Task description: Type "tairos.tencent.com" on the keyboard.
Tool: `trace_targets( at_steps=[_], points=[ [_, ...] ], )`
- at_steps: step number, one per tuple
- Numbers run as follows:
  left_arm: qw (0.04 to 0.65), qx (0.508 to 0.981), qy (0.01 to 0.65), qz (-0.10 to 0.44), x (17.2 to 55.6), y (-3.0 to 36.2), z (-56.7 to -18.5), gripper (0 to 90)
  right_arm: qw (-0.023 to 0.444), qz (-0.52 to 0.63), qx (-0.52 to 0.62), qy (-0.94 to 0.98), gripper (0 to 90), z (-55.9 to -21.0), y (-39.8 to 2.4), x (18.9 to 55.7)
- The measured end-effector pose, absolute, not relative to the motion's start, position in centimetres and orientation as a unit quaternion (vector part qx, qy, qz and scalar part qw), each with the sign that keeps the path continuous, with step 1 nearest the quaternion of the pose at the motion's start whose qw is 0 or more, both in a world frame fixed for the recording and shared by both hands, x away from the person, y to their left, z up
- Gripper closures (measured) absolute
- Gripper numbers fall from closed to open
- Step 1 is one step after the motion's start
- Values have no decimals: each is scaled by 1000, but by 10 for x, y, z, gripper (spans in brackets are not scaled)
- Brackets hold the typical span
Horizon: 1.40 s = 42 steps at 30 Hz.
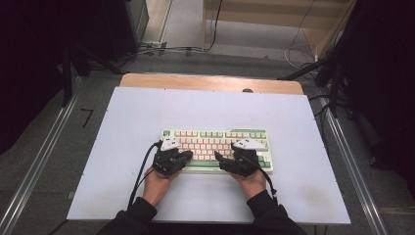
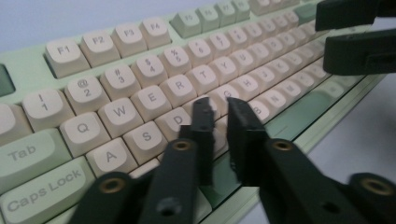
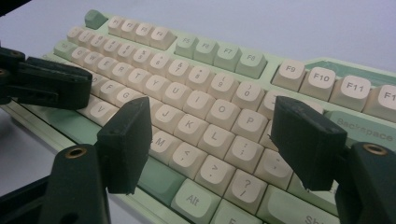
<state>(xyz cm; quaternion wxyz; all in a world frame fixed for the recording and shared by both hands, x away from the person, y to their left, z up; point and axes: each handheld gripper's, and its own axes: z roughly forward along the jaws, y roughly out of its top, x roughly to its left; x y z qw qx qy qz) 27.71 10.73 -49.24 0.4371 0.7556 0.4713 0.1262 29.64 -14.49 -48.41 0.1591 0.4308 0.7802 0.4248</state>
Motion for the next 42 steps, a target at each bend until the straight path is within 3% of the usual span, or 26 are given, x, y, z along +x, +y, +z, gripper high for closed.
trace_targets(
  at_steps=[6,13,17,30,33,42],
  points=[
    [449,745,472,142,276,112,-486,568,160,425,434,778,281,-484,-148,296],
    [447,735,482,163,278,114,-485,430,165,426,439,773,312,-484,-153,294],
    [442,734,486,173,278,114,-485,378,169,428,441,770,385,-484,-155,293],
    [437,730,492,184,267,122,-485,365,175,435,442,765,816,-485,-149,303],
    [436,729,495,185,265,125,-485,365,175,432,438,769,869,-485,-146,305],
    [434,727,498,187,262,129,-485,364,174,422,439,774,875,-487,-141,311]
  ],
)
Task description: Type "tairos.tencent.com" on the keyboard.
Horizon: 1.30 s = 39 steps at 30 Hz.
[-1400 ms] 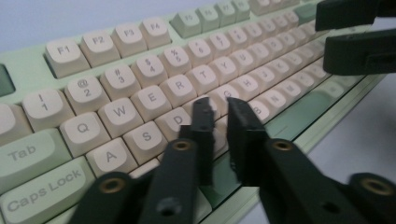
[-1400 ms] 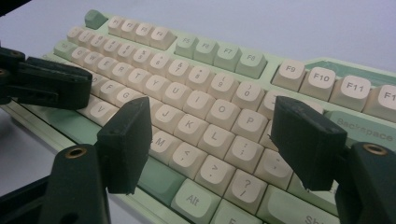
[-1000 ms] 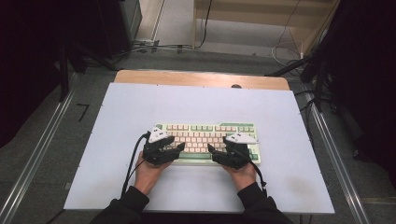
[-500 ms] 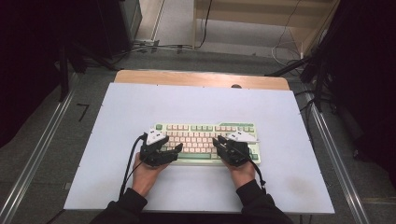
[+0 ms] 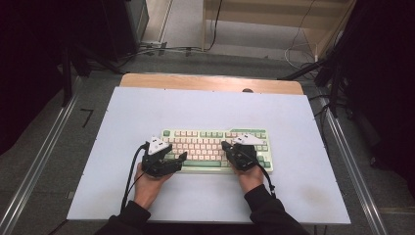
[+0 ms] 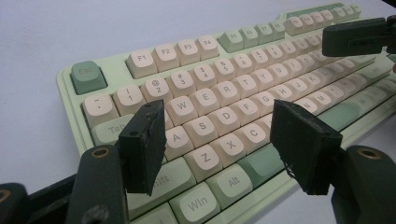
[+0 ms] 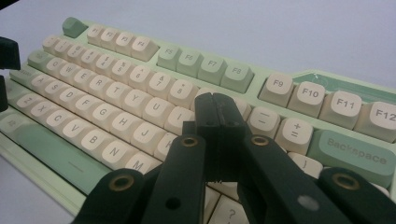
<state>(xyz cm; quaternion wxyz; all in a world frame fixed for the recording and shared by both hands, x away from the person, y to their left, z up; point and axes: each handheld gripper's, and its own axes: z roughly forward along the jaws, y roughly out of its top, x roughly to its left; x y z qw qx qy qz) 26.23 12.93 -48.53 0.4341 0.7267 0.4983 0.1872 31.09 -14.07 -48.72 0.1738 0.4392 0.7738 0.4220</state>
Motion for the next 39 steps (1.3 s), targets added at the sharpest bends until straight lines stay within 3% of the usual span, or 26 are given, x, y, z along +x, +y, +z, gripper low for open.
trace_targets(
  at_steps=[39],
  points=[
    [431,721,508,189,255,138,-485,365,165,402,442,785,875,-492,-131,321]
  ],
)
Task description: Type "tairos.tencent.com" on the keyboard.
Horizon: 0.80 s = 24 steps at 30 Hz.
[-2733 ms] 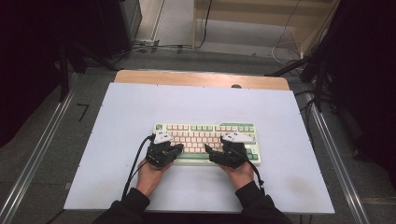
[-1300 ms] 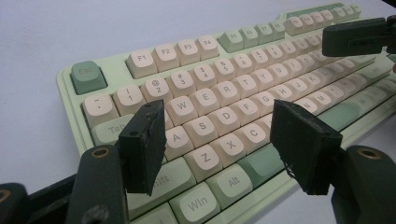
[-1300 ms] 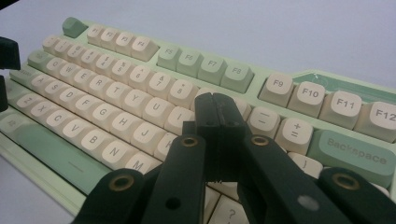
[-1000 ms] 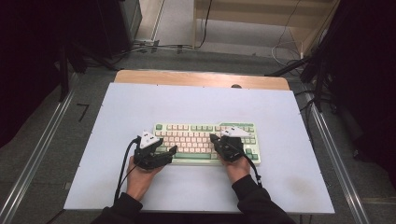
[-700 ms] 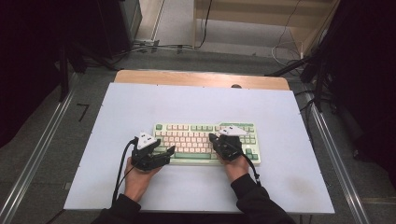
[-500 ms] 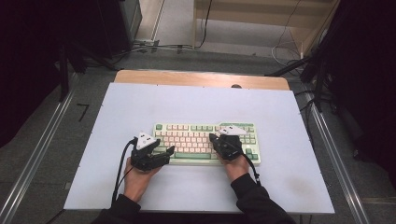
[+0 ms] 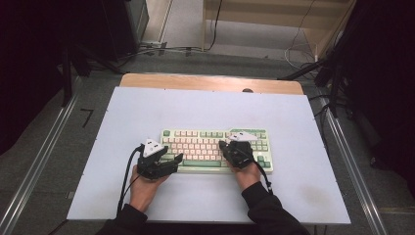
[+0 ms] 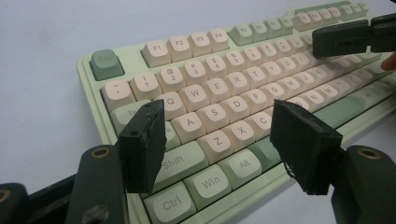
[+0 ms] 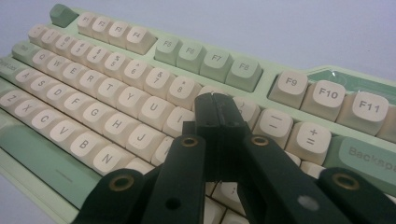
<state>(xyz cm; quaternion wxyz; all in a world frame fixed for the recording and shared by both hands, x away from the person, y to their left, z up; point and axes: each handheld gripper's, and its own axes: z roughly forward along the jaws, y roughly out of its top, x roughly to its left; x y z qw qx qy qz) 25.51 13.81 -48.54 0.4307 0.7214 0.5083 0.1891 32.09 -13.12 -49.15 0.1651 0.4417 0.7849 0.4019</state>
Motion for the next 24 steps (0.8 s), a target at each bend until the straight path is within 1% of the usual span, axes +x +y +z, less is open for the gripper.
trace_targets(
  at_steps=[5,10,15,16,19,22,24],
  points=[
    [430,722,508,189,255,138,-486,365,162,401,444,785,875,-491,-131,321],
    [429,722,508,189,255,138,-486,365,149,388,449,791,875,-491,-131,323],
    [431,721,509,190,256,139,-485,365,152,408,444,783,874,-486,-132,321],
    [431,720,509,190,256,139,-485,365,153,412,442,782,861,-485,-132,320],
    [435,719,508,190,257,139,-484,365,152,424,437,779,782,-482,-134,317],
    [437,718,508,190,258,139,-483,365,155,431,431,777,640,-480,-135,315],
    [438,718,507,190,258,138,-483,365,158,435,428,776,529,-478,-136,313]
  ],
)
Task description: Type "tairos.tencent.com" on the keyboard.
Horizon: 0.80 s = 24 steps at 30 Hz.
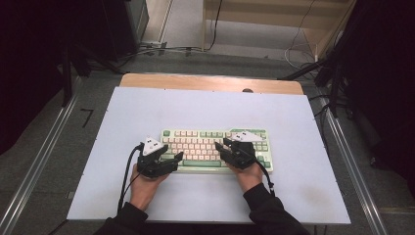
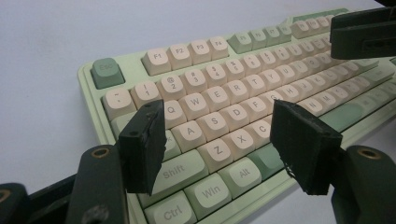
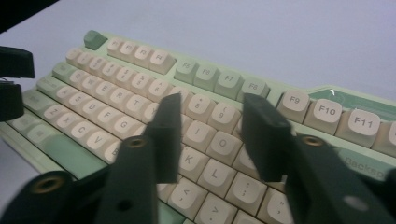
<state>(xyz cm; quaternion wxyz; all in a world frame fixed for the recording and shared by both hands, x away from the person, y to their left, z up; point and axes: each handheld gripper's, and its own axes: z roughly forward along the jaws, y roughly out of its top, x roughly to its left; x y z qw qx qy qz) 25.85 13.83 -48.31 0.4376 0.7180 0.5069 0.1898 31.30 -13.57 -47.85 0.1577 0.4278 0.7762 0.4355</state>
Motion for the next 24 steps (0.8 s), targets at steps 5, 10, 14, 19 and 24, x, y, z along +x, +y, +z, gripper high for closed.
trace_targets(
  at_steps=[5,10,14,19,24],
  points=[
    [439,719,506,188,261,137,-483,365,161,443,427,772,385,-477,-139,311],
    [440,720,504,187,262,136,-482,365,157,441,432,771,282,-476,-141,309],
    [440,720,503,187,263,135,-482,365,155,443,428,772,279,-475,-142,304],
    [441,720,502,187,263,135,-482,365,153,445,418,777,317,-473,-139,299],
    [440,719,504,187,262,137,-482,365,150,446,410,781,440,-474,-135,298]
  ],
)
